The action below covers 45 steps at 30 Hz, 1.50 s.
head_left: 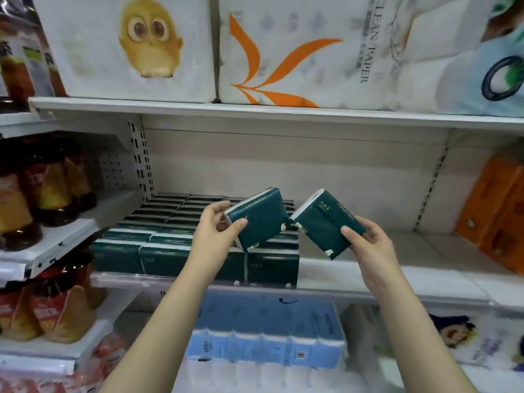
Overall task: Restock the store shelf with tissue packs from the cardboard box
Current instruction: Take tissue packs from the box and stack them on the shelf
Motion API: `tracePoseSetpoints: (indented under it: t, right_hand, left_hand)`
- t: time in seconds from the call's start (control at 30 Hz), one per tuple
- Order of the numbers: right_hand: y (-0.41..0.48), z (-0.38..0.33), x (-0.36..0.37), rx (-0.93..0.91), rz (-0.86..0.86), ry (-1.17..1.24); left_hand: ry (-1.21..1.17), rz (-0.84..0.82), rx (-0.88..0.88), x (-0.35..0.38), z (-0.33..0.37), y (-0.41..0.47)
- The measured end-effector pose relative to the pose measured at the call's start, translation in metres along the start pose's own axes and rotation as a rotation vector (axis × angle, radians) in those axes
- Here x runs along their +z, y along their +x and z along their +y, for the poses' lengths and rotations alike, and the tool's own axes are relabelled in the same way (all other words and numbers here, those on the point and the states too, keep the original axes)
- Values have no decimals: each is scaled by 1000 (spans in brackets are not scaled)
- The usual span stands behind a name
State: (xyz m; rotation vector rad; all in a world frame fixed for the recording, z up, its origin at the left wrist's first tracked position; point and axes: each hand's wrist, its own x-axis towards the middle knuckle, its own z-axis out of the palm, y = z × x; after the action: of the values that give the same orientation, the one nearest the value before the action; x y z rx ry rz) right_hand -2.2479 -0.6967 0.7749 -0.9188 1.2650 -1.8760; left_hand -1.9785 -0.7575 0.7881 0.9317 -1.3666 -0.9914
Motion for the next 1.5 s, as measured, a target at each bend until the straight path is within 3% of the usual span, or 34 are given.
tracePoseSetpoints:
  t: [0.23, 0.43, 0.73, 1.0, 1.37, 1.5]
  right_hand:
    - [89, 20, -16, -30, 100, -172]
    - [152, 66, -14, 26, 107, -380]
    - [181, 120, 1, -12, 74, -406]
    - [187, 142, 5, -148, 113, -588]
    - [183, 134, 10, -35, 87, -527]
    - [180, 129, 12, 6, 154, -418]
  left_hand:
    - [-13, 56, 51, 47, -9, 66]
    - [-31, 149, -7, 92, -27, 115]
    - [-59, 165, -6, 125, -60, 153]
    - [-147, 221, -25, 125, -72, 159]
    - [15, 116, 34, 132, -75, 158]
    - [41, 48, 46, 132, -77, 156]
